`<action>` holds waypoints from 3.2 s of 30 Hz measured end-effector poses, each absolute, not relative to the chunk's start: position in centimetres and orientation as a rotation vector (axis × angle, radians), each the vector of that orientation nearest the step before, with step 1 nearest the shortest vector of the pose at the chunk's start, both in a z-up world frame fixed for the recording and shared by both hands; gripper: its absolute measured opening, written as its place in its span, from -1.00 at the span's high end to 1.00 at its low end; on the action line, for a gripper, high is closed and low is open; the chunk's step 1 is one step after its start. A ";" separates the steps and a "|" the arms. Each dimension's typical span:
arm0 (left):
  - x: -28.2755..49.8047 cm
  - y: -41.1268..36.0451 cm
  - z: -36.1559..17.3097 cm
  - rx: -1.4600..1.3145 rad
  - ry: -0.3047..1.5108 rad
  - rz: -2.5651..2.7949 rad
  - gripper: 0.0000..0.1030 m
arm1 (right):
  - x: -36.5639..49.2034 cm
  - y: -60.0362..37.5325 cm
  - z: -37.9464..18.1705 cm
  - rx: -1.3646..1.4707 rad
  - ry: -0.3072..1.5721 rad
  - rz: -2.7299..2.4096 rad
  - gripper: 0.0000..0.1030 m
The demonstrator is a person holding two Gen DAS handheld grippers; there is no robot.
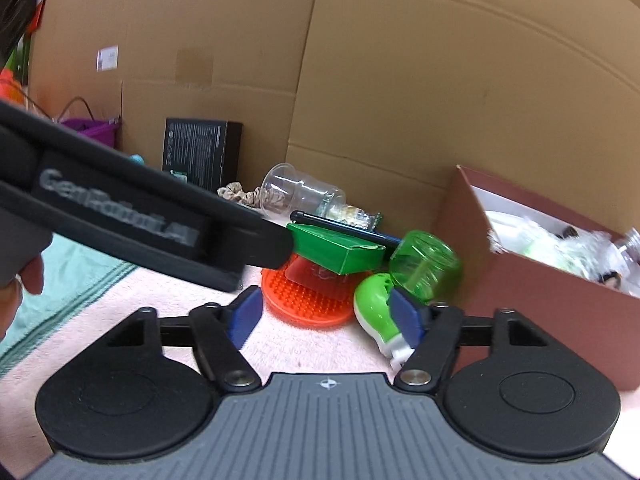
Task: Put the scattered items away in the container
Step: 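Move both open grippers back toward the green box on the table, then grasp the green box with the left gripper, then carry the green box with the left gripper into the red box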
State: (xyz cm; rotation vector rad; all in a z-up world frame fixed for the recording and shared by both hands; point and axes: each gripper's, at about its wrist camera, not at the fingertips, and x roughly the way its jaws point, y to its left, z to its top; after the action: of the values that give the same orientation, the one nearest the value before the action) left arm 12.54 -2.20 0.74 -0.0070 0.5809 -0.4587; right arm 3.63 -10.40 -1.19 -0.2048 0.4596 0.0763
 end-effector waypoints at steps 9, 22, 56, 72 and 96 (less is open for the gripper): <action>17.9 -2.5 -0.1 -0.029 0.637 -0.537 -0.53 | 7.3 -10.1 -1.8 -0.246 0.462 0.071 -0.05; 18.3 -3.3 -0.6 -0.018 0.676 -0.586 0.03 | 8.2 -10.9 -2.4 -0.206 0.478 0.062 0.32; 6.2 -2.9 -3.3 -0.017 0.774 -0.606 -0.36 | -4.1 -10.1 -4.7 -0.084 0.602 0.230 -0.14; 7.0 -2.7 -3.8 -0.037 0.788 -0.619 -0.39 | -3.2 -10.4 -4.7 -0.074 0.623 0.291 0.01; 4.7 -7.0 4.5 0.031 0.562 -0.676 -0.29 | -6.4 -12.6 1.5 -0.103 0.430 0.195 0.03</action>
State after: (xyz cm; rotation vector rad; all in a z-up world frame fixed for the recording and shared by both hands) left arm 4.73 -6.97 4.51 0.0314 0.5619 -0.6761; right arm -6.36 -12.62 1.53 -0.1029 0.4299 0.1947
